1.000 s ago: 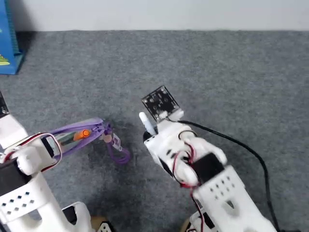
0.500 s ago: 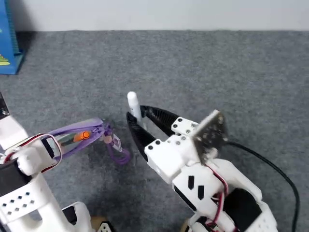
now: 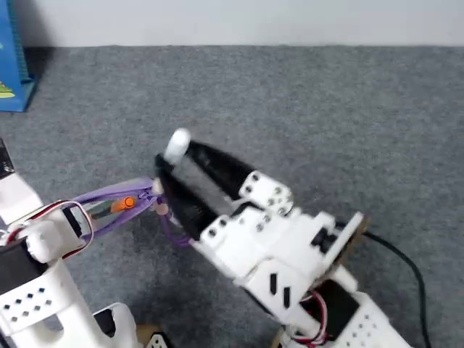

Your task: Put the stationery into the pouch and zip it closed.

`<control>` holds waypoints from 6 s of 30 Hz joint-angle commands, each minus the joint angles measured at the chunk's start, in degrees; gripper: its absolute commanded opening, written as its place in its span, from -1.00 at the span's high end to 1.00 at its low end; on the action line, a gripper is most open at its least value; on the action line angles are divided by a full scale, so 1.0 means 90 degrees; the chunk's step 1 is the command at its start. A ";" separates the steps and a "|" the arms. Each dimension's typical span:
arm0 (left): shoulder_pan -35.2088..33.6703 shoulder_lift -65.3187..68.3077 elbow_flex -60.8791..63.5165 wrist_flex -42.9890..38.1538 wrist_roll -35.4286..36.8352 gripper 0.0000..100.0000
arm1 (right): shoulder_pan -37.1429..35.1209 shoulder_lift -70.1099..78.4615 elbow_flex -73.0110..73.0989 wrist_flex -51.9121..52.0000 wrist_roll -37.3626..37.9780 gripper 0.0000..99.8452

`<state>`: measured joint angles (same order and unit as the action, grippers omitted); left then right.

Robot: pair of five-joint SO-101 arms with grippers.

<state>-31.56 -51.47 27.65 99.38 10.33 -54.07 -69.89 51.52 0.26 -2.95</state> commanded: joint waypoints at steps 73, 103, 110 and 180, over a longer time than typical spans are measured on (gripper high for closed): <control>-0.0039 0.0078 0.0015 0.0098 0.0049 0.98 | -0.0757 0.1245 0.0215 -0.0767 -0.0713 0.62; -0.0049 0.0078 0.0142 0.0068 0.0049 0.98 | 0.0230 0.3834 0.0498 -0.0054 -0.1309 0.98; -0.0049 0.0078 0.0142 0.0068 0.0049 0.98 | 0.0278 0.1812 -0.0078 0.1880 -0.1299 0.97; -0.0039 0.0078 0.0151 0.0068 0.0049 0.98 | 0.0317 0.0249 0.2071 0.2300 -0.0059 0.99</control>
<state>-31.47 -51.47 29.23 99.38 10.33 -51.78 -60.13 69.19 21.54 -6.55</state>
